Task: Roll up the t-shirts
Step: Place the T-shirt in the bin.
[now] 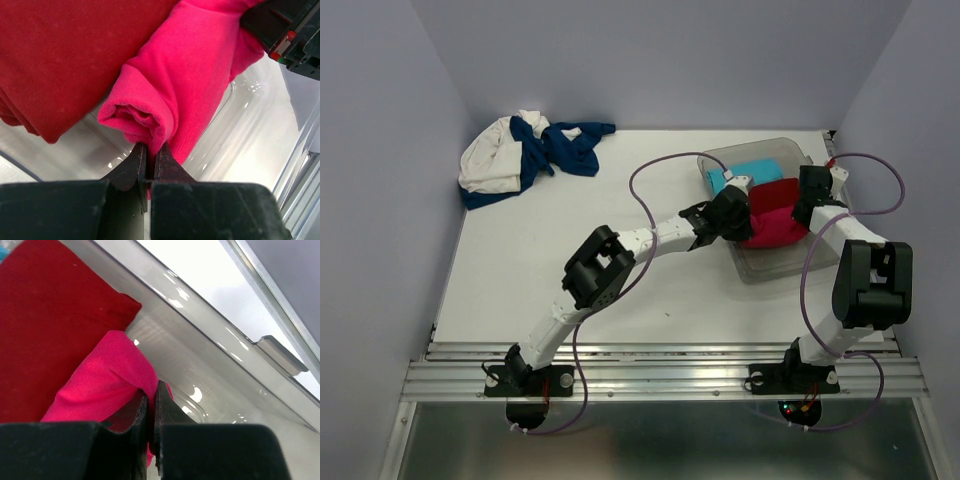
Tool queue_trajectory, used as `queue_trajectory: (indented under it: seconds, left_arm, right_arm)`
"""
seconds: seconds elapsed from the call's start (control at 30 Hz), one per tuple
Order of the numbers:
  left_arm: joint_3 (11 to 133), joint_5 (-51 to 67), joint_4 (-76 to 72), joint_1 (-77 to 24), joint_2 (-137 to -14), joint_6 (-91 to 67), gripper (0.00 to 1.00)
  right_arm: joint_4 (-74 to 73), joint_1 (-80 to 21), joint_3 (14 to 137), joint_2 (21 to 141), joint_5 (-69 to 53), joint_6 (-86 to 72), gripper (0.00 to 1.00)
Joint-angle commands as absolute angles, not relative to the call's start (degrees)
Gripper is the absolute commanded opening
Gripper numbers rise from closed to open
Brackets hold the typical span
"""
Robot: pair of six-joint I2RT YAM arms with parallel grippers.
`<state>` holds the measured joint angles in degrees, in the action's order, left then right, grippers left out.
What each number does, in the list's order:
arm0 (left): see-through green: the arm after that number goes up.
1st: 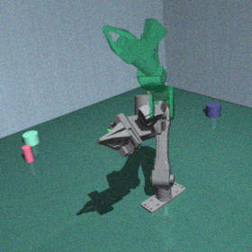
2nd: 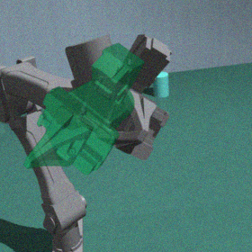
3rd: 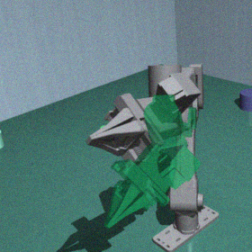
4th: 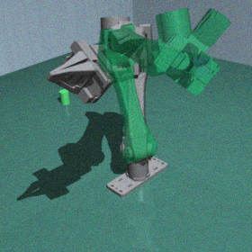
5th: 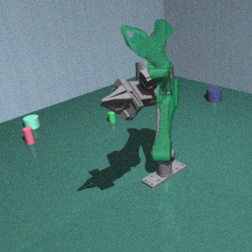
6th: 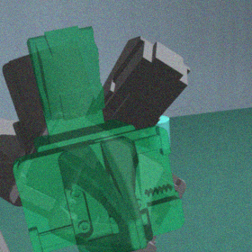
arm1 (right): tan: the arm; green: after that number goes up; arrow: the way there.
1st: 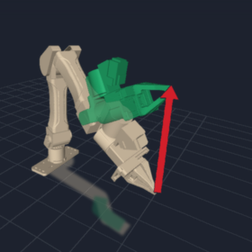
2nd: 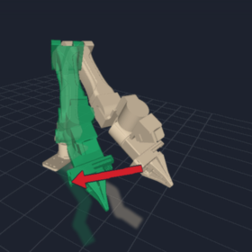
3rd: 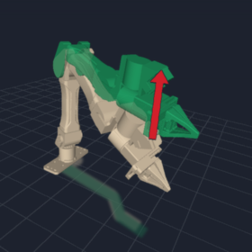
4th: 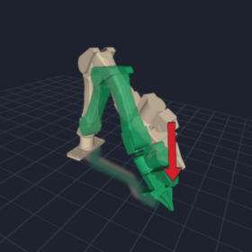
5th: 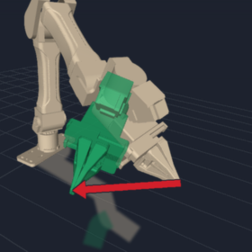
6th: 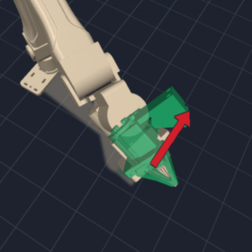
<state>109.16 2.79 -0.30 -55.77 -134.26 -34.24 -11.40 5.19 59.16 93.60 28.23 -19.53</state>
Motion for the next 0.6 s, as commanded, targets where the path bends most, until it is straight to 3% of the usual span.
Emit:
queue_trajectory:
  seconds: [0.0,0.47,0.57]
  left_arm:
    - [107.58,2.28,7.47,-55.55,-129.99,-34.10,0.00]
    - [111.88,5.01,12.74,-55.55,-132.01,-34.63,0.01]
    - [113.11,4.75,14.15,-55.46,-132.45,-34.54,0.26]
  right_arm:
    - [-10.37,5.71,60.12,93.51,36.56,-19.78,0.01]
    - [-9.84,5.71,62.22,96.41,29.01,-17.49,0.01]
    - [-9.58,5.71,62.31,96.94,26.72,-17.23,0.01]
